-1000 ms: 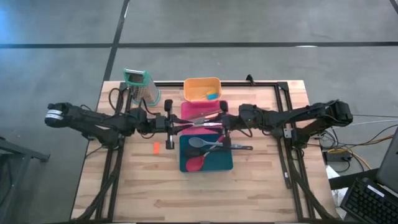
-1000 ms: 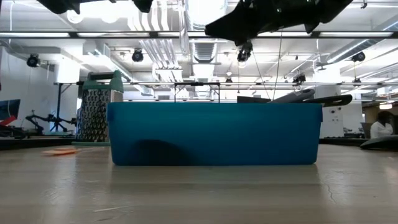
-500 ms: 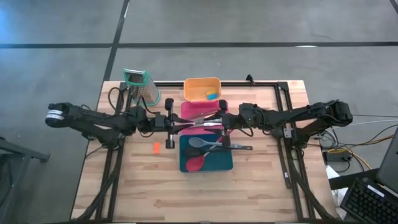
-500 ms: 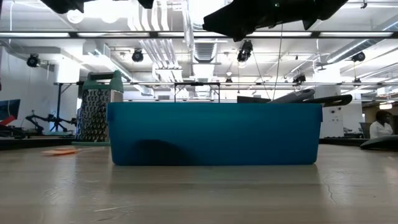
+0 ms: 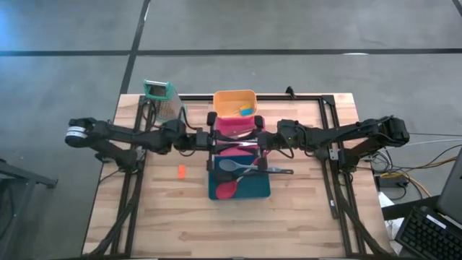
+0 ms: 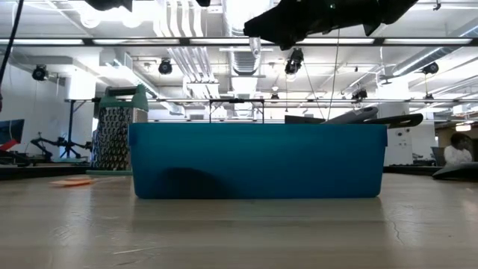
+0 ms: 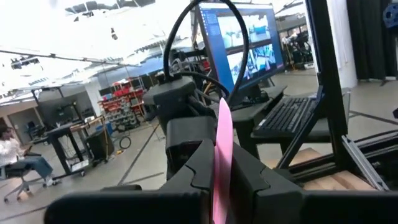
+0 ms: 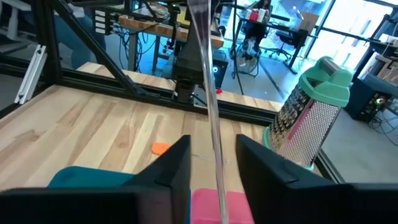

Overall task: Pick & Place Kitchen Items
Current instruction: Put the pink spatula into the yellow bin

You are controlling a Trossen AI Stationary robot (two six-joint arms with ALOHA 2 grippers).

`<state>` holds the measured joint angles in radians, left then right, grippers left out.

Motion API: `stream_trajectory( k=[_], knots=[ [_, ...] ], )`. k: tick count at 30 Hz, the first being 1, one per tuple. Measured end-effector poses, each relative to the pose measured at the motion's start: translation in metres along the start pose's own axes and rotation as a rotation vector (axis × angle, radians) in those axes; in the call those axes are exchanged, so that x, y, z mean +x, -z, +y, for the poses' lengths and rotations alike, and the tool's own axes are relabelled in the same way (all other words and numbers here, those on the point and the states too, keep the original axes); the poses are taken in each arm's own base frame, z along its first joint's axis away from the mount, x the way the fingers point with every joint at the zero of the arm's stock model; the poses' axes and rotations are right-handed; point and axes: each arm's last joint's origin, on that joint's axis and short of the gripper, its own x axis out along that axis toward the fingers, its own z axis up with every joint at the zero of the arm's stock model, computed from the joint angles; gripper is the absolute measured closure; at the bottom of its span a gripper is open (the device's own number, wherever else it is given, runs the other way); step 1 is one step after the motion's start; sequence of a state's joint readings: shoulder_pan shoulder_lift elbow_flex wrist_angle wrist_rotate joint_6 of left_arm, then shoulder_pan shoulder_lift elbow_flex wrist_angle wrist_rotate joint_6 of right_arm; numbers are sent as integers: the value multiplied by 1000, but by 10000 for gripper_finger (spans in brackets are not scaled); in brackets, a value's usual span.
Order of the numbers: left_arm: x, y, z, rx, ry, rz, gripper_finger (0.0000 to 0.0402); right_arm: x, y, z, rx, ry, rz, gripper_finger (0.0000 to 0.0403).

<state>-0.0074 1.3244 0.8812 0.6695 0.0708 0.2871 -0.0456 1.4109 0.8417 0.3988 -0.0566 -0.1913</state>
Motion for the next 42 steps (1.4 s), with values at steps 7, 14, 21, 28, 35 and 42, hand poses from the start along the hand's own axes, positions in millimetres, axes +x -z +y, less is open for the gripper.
stream_trajectory(
  k=[7,14,21,28,35,42],
  knots=[
    [1,0,1,-4,8,43,379,0,2,0,-6,0,20,385],
    [0,1,0,-16,7,63,338,0,2,0,-3,-1,24,392],
    [-10,-2,4,21,-95,182,283,0,3,-1,0,41,40,393],
    [-40,-19,11,5,-212,333,255,-1,7,-8,-3,73,69,394],
    [-69,-34,16,-62,-284,395,251,-5,18,-34,-6,169,160,394],
    [-84,-45,18,-102,-293,383,252,-12,17,-66,10,219,343,394]
  ],
)
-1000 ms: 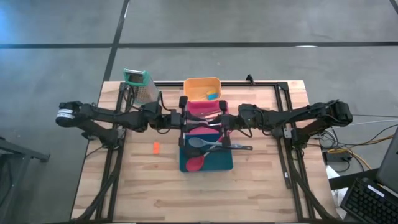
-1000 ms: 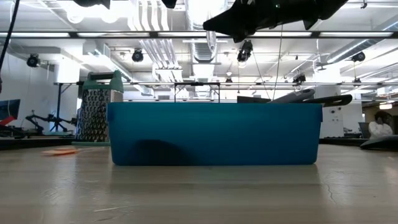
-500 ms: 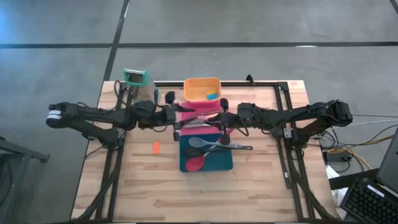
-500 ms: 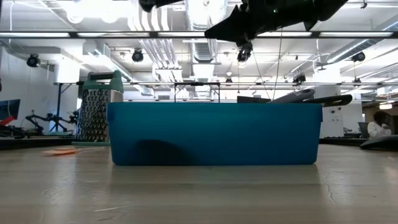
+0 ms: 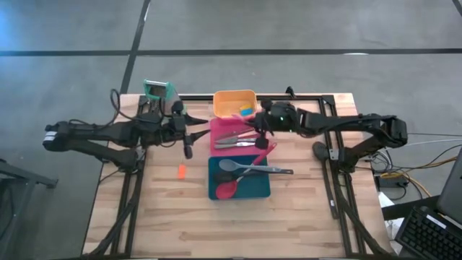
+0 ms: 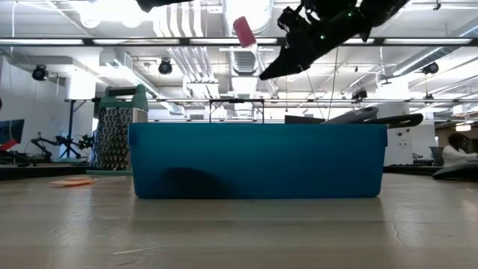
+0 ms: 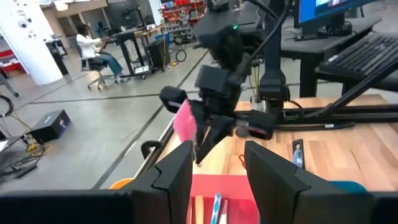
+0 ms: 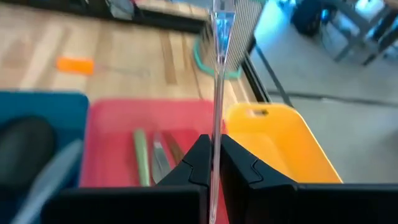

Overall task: Pick & Place Kitchen Items
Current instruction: Put the pink spatula into the yellow bin

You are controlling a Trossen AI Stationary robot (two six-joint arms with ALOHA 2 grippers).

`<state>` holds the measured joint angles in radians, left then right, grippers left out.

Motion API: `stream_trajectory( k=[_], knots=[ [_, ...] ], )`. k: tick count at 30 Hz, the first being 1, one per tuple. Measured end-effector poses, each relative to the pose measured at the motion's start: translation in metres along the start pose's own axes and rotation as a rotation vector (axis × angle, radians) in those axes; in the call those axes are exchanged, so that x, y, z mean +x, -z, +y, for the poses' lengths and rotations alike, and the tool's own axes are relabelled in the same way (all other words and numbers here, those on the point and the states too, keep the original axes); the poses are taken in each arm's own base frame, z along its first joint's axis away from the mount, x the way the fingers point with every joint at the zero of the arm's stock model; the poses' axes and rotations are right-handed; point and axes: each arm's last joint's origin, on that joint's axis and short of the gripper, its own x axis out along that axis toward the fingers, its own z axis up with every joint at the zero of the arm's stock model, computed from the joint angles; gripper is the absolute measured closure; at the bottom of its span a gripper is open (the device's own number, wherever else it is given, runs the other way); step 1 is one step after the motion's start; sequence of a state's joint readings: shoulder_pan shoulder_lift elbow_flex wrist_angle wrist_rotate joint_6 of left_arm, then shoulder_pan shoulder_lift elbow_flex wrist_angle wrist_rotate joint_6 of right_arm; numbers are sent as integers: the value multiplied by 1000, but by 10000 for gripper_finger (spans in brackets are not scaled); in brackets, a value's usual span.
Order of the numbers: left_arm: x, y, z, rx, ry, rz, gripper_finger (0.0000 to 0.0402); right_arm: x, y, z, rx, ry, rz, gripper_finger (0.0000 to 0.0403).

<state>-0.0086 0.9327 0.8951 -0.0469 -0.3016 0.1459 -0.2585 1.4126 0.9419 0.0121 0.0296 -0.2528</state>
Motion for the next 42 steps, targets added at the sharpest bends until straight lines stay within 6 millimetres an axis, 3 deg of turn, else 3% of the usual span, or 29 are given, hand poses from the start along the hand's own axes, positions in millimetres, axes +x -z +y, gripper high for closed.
stream_trajectory(
  k=[9,14,26,35,42],
  knots=[
    [-2,-1,1,-20,0,-8,255,-2,-21,-35,-56,8,222,393],
    [-5,-3,1,-24,0,-18,254,9,-29,-49,-128,-19,337,393],
    [-7,-4,2,-58,0,-26,257,88,-27,-80,-416,-61,497,394],
    [-7,-4,2,-53,0,-26,257,127,-11,-123,-264,-73,767,394],
    [-7,-4,2,-51,0,-28,257,157,-4,-137,-259,-92,821,394]
  ],
)
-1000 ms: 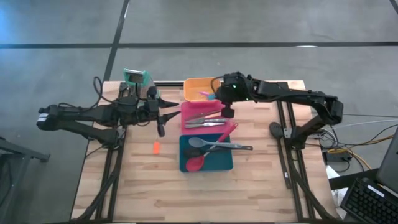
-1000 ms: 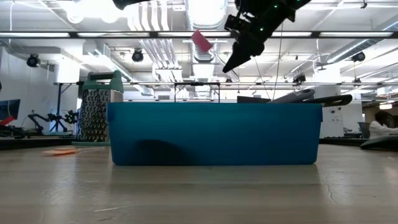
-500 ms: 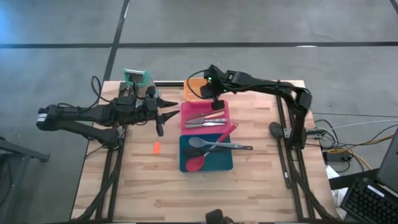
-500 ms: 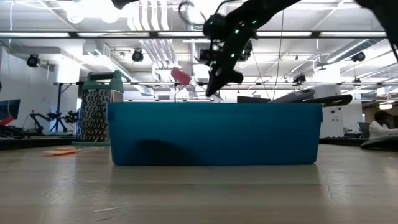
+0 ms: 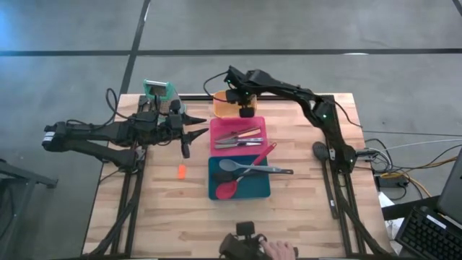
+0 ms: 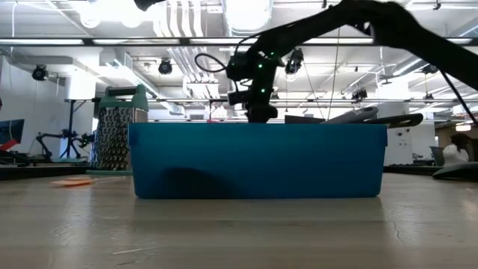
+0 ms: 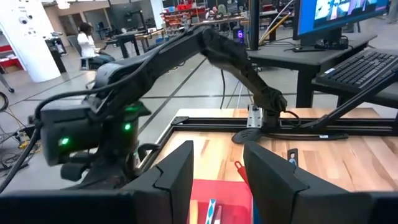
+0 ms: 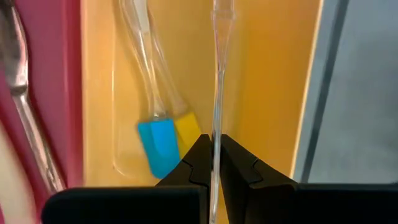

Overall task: Pick & Place Kitchen Items
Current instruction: Put the pink spatula into the yellow bin

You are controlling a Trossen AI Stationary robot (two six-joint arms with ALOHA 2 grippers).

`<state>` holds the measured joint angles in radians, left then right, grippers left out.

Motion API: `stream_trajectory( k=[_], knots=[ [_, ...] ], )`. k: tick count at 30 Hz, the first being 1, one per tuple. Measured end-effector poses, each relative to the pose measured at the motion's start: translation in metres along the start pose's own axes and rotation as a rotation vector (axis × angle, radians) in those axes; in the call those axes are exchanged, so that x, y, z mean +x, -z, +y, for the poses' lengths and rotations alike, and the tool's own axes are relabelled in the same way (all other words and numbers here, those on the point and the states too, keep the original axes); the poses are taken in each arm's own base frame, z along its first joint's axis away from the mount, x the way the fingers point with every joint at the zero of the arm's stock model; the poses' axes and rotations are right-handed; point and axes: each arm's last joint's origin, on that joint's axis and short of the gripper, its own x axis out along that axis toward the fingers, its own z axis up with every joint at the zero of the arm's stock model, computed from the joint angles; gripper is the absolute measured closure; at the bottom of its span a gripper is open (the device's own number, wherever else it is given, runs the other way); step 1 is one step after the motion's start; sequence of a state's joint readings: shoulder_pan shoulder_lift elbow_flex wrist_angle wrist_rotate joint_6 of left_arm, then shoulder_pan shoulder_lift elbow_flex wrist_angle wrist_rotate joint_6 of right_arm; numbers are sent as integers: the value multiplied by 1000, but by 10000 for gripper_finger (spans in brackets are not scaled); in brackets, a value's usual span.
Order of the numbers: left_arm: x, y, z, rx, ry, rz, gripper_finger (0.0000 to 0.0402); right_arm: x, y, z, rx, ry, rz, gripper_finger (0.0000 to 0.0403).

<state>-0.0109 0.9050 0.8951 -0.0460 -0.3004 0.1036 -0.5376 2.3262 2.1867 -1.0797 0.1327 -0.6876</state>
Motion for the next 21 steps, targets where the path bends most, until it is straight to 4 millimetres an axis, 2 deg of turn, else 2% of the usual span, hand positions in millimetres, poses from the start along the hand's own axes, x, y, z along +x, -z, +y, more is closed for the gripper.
stream_trajectory(
  k=[9,15,21],
  knots=[
    [-3,-2,1,-3,-2,-12,257,20,0,-3,-13,-92,110,394],
    [-3,-2,1,-3,-2,-13,257,34,3,-3,-42,-109,129,394],
    [-3,-2,1,-3,-2,-13,257,39,4,-4,-43,-137,115,394]
  ],
)
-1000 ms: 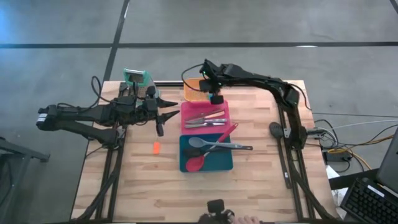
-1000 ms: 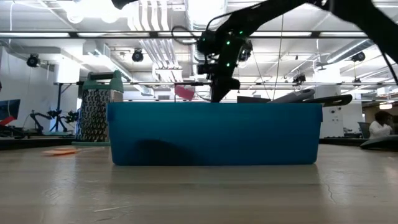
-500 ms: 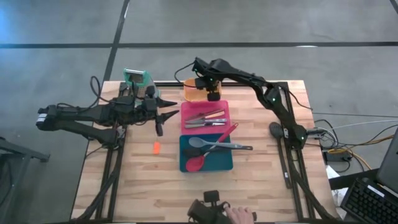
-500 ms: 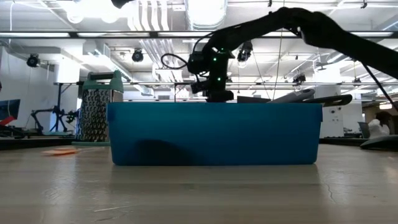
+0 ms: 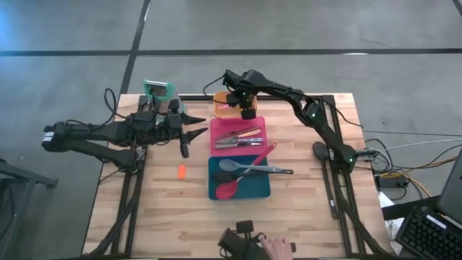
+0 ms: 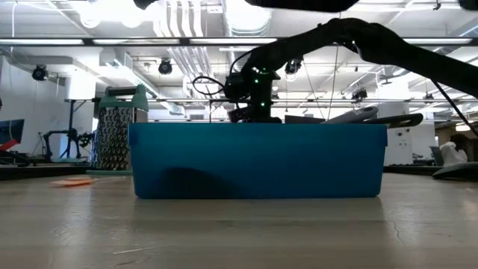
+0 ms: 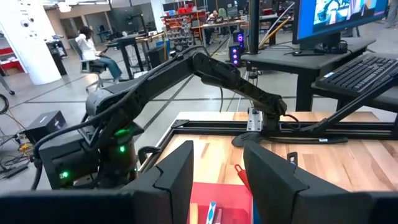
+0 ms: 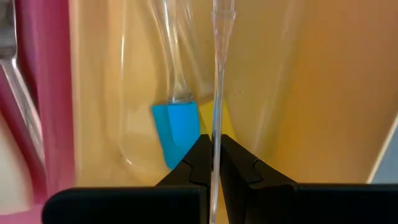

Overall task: Pick & Place Kitchen Items
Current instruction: Put the pink spatula into the yellow bin

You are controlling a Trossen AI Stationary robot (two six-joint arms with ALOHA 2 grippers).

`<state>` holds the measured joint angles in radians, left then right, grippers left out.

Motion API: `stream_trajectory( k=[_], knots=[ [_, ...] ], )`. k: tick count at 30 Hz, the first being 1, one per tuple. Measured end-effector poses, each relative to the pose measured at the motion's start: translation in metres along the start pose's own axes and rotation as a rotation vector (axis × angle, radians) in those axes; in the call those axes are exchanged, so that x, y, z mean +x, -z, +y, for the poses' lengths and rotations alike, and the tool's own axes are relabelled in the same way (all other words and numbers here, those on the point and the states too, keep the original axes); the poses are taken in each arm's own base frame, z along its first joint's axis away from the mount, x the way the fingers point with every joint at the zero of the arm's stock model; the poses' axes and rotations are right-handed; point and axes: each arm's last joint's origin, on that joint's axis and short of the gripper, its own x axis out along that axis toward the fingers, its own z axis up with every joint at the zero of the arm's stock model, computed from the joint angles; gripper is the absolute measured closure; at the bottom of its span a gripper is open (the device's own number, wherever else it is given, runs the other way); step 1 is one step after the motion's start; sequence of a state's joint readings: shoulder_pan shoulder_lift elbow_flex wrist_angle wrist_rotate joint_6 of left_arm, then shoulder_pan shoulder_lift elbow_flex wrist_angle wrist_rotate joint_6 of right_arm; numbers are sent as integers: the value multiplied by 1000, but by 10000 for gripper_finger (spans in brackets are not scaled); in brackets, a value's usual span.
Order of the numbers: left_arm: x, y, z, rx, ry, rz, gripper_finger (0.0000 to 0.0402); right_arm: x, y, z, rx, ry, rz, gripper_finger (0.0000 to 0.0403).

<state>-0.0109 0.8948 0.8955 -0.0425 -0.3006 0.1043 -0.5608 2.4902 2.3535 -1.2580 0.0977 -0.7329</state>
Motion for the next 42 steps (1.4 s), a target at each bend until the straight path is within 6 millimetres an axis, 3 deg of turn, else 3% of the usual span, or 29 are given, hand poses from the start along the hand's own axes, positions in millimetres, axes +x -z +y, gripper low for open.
stream_trajectory(
  k=[11,22,34,42],
  knots=[
    [0,0,0,0,3,-1,257,32,0,2,-22,-63,34,394],
    [0,0,0,0,4,0,257,34,-1,2,-29,-63,32,390],
    [0,0,0,1,4,2,257,34,-1,2,-29,-51,35,344],
    [0,0,0,1,4,1,257,33,-1,1,8,-13,63,285]
  ],
)
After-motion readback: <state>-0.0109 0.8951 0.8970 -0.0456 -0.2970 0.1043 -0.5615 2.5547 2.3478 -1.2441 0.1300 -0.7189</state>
